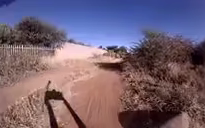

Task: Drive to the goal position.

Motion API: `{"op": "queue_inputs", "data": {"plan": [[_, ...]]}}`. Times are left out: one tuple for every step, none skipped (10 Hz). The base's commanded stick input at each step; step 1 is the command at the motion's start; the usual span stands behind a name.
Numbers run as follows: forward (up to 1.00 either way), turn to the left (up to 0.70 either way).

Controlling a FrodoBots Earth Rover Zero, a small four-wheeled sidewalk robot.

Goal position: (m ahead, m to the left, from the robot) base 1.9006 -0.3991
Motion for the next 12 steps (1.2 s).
{"op": "queue_inputs", "data": {"plan": [[0.50,0.00],[0.50,0.00],[0.50,0.00],[0.50,0.00],[0.50,0.00],[0.50,0.00],[0.50,0.00],[0.50,0.00],[0.50,0.00],[0.50,0.00],[0.50,0.00],[0.50,0.00]]}}
